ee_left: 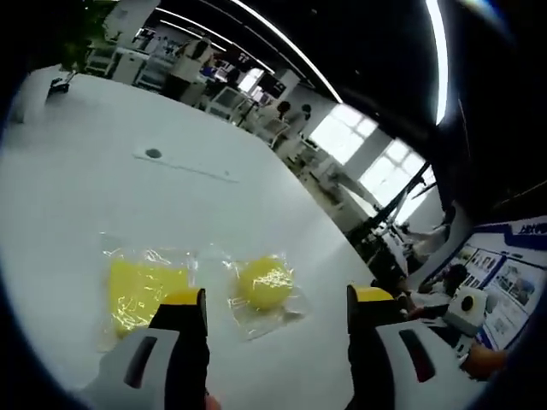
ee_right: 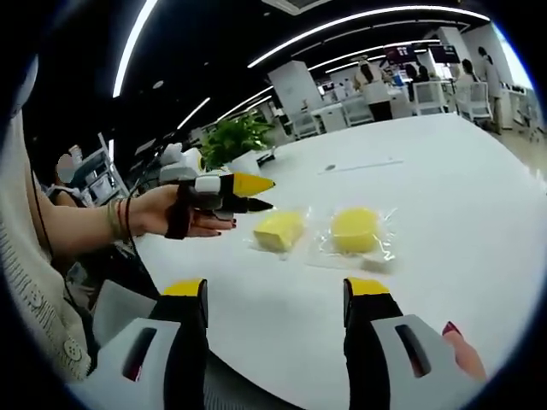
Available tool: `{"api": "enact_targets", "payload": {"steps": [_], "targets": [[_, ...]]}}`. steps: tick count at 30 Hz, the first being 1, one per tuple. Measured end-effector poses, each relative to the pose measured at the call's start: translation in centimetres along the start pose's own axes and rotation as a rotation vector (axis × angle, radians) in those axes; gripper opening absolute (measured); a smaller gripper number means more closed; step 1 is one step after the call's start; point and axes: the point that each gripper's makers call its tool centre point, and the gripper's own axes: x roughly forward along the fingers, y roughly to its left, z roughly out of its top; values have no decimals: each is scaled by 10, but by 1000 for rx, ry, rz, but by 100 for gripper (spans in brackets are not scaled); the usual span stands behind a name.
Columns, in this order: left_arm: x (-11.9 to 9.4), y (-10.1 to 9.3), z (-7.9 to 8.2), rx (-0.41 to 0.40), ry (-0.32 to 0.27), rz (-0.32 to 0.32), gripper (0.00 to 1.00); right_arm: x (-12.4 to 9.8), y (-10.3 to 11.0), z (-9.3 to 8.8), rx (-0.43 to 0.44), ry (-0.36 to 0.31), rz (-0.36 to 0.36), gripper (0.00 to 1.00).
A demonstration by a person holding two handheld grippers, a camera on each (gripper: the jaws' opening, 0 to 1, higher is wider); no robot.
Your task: Compare the silicone blocks by pressing each to a similar depth, holding the contact briefly, and releasing to observe deformation and rebound differences across the visible hardness samples.
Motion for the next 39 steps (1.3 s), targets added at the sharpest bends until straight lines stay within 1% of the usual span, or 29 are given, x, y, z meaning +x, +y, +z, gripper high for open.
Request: {"api": "enact_targets", "payload": {"steps": [5, 8, 10, 11, 12, 14, 19, 22, 23, 25, 28, 30, 31, 33, 34, 35, 36, 38, 39], "targets": [[14, 4, 0, 1, 32, 15, 65, -1, -1, 2, -7, -6, 0, 59], [24, 7, 3, -9, 39, 21, 63, -1, -2, 4, -9, -14, 3, 59], [31, 5, 7, -34, 36, 9, 61, -2, -3, 3, -10, -8, 2, 58], [35, 3, 10, -59, 28, 2, 60, -2, -4, 3, -10, -7, 1, 58], [38, 2, 13, -57, 19, 2, 60, -2, -5, 3, -9, -6, 0, 58], [45, 0, 16, -64, 20, 2, 60, -3, -7, 3, -6, -9, -4, 58], [61, 6, 11, -78, 65, 25, 62, -5, -12, 0, 1, -5, -13, 58], [67, 11, 7, -95, 86, 35, 64, -7, -16, -1, 11, -2, -16, 57], [69, 12, 6, -109, 91, 35, 65, -7, -17, -2, 15, -2, -18, 57], [73, 19, 1, -134, 111, 55, 66, -8, -19, -2, 18, -6, -20, 57], [80, 25, -2, -209, 113, 67, 65, -9, -20, -4, 22, -1, -24, 57], [86, 25, -2, -263, 112, 62, 66, -10, -23, -6, 28, 5, -27, 56], [89, 28, -2, -260, 114, 67, 66, -10, -24, -7, 29, 5, -29, 56], [96, 30, -1, -282, 116, 74, 66, -11, -26, -7, 36, 2, -35, 56], [97, 31, -1, -308, 117, 81, 65, -11, -27, -7, 39, 1, -37, 56], [101, 29, 2, -377, 105, 76, 65, -11, -28, -6, 41, -1, -38, 56], [104, 29, 2, -394, 105, 68, 66, -11, -29, -6, 43, -1, -40, 56], [108, 32, 1, -458, 109, 83, 67, -11, -30, -6, 42, 1, -41, 56], [110, 35, 3, -466, 101, 84, 68, -11, -31, -5, 42, -1, -41, 55]]}}
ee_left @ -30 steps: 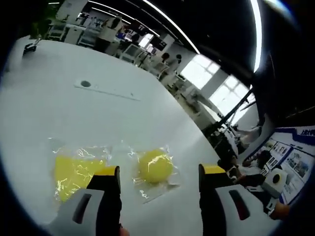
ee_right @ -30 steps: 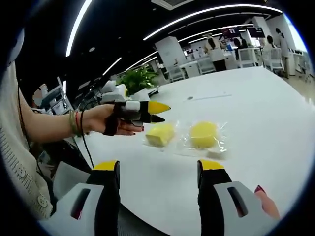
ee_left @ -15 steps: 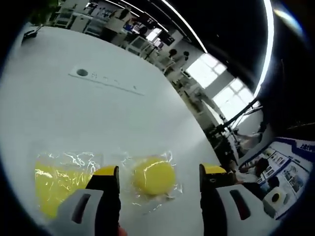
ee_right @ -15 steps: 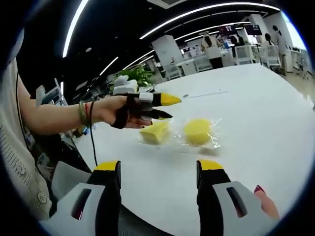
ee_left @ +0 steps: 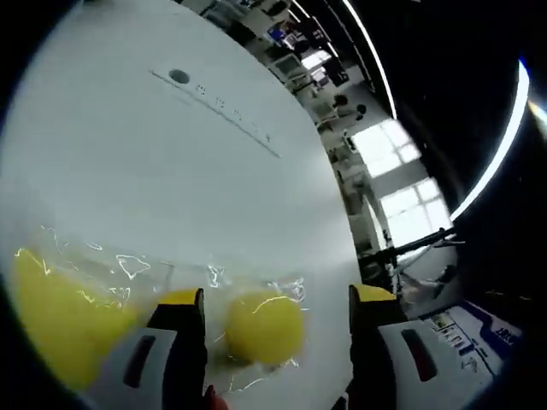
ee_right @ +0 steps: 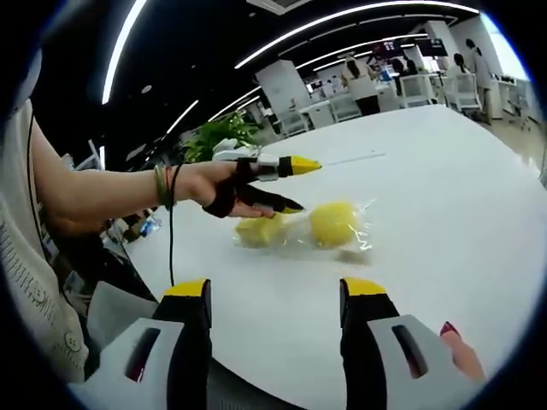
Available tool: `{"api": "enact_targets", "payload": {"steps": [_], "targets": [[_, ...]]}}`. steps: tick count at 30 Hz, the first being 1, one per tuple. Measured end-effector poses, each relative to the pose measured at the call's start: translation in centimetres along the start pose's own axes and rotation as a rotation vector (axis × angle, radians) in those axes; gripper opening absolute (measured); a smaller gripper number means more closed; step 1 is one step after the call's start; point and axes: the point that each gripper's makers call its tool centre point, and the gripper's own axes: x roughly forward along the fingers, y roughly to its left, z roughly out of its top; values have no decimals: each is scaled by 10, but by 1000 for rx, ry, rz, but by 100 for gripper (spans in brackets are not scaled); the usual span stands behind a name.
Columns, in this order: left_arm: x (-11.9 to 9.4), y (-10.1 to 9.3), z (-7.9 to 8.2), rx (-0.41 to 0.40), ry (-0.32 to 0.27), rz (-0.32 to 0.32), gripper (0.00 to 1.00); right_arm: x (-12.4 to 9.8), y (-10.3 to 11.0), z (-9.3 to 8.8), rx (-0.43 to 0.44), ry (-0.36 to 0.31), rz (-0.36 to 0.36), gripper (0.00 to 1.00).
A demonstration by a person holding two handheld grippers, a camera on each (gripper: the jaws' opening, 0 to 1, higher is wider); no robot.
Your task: Compare the silicone blocks by pressing each to a similar depth, holding the contact briefly, and releasing to observe deformation and rebound differences across the visible hardness samples.
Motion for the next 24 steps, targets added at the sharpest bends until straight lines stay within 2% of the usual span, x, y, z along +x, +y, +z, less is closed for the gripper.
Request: {"api": "enact_targets", "payload": {"steps": [1, 8, 14, 17, 21, 24], "targets": [[2, 2, 2, -26, -5, 8, 67, 0, -2, 1, 3, 0, -1, 55], [13, 5, 7, -56, 9, 0, 59, 1, -8, 3, 4, 0, -9, 54], [25, 12, 1, -75, 36, 14, 55, 2, -10, 0, 15, 10, -8, 53], [29, 14, 0, -83, 43, 13, 48, 1, -12, 0, 19, 11, -12, 53], [31, 22, -1, -64, 58, 49, 33, 1, -15, 0, 25, 9, -16, 53], [31, 28, -8, -20, 99, 73, 23, 1, -16, -1, 30, 12, -17, 52]]}}
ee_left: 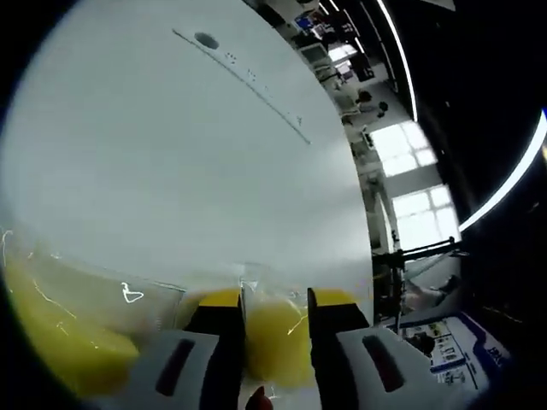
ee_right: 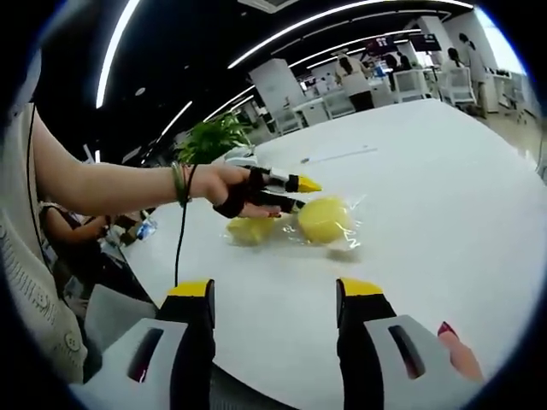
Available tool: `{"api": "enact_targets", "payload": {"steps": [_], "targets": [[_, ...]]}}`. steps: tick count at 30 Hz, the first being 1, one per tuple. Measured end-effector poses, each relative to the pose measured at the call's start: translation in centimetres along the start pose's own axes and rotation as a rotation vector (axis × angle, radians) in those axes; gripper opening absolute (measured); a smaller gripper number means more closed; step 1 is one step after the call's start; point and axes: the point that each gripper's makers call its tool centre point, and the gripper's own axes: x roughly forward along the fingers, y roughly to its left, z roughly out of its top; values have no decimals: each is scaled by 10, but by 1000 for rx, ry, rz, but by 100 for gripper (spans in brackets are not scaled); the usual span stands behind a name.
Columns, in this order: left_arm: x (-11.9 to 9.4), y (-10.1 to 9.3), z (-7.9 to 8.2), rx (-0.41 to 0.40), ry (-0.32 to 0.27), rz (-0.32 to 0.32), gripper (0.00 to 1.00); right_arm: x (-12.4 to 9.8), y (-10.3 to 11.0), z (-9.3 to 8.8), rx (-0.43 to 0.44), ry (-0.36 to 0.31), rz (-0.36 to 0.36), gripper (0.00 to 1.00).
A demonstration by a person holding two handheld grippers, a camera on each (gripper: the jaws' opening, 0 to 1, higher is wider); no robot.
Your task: Compare the silicone blocks by pressing each to a similar depth, holding the contact briefly, and releasing to observe deformation and rebound differences across the visible hardness samples.
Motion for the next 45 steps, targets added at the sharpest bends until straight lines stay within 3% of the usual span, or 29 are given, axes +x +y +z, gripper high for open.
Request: {"api": "enact_targets", "payload": {"steps": [3, 14, 18, 24, 26, 30, 34, 37, 40, 42, 45], "targets": [[1, 2, -6, 10, 22, 4, 18, 0, -1, -3, 5, 8, -3, 50], [2, 5, 0, -62, -42, -8, 2, -4, -5, 4, 2, -16, -1, 48], [1, 3, 1, -96, -49, -44, 0, -4, -6, 2, 0, -7, -4, 47], [-5, -8, 0, -36, -69, -74, 0, -4, -3, -1, -9, 8, 0, 47], [-10, -20, 1, 26, -84, -114, 0, -4, -2, -1, -15, 8, 4, 46], [-22, -46, -5, 342, -88, -126, 0, -3, 2, 2, -29, 6, 11, 45], [-30, -63, -14, 506, -89, -139, 0, -2, 4, 2, -38, 9, 16, 45], [-34, -67, -17, 617, -97, -108, 0, -3, 7, 3, -46, 11, 23, 44], [-35, -67, -21, 806, -82, -26, 0, -4, 10, 3, -55, 11, 25, 44], [-35, -80, -28, 916, -78, -48, 0, -5, 10, 2, -67, 20, 23, 44], [-37, -94, -35, 1015, -86, -56, 0, -7, 11, 0, -67, 22, 26, 43]]}}
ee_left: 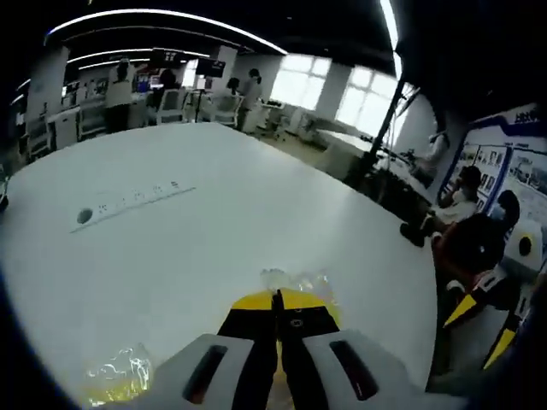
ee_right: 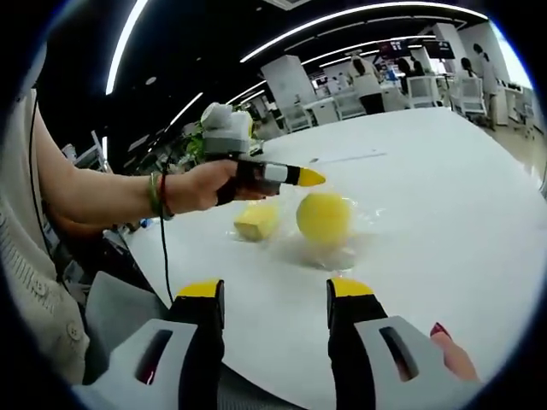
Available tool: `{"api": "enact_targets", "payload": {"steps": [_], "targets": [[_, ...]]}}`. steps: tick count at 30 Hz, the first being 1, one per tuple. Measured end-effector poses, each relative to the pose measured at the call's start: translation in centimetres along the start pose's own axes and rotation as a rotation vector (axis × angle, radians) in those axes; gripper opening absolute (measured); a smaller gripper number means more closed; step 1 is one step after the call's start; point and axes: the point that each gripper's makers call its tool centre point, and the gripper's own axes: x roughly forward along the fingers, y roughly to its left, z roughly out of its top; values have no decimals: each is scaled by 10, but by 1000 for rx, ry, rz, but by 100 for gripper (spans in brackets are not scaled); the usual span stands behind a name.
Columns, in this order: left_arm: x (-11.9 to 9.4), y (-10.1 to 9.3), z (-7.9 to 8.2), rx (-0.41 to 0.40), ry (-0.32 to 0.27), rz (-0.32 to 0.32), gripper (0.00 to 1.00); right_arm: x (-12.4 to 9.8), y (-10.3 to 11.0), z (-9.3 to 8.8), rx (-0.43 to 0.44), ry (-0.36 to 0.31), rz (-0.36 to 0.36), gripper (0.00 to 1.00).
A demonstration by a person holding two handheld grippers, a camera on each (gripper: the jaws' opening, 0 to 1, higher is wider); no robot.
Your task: Compare the silicone blocks by pressing each to a similar depth, holding the contact briefly, and releasing to observe deformation and rebound differences across the visible hardness samples.
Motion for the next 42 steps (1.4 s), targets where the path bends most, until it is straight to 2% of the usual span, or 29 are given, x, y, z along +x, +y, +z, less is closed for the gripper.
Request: {"api": "enact_targets", "payload": {"steps": [4, 6, 8, 12, 16, 23, 25, 35, 42], "targets": [[-2, -21, 11, 36, -12, -52, 0, -3, 1, 2, 0, -8, -6, 43], [-4, -31, 15, 75, -22, -83, 0, -5, 1, 3, -2, -12, -8, 43], [-8, -37, 17, 120, -28, -88, 0, -6, 1, 4, -6, -15, -10, 43], [-17, -47, 22, 113, -42, -111, 0, -8, 1, 5, -14, -16, -13, 43], [-26, -49, 28, 159, -64, -91, 0, -10, 2, 6, -21, -21, -14, 43], [-44, -49, 39, 149, -66, -93, 0, -12, 8, 11, -39, -25, -8, 43], [-52, -49, 42, 135, -69, -101, 0, -12, 11, 12, -52, -24, -6, 43], [-95, -46, 65, 210, -138, -52, 0, -10, 23, 22, -102, -21, 1, 43], [-137, -38, 77, 227, -193, -26, 0, -6, 35, 32, -151, -18, 12, 43]]}}
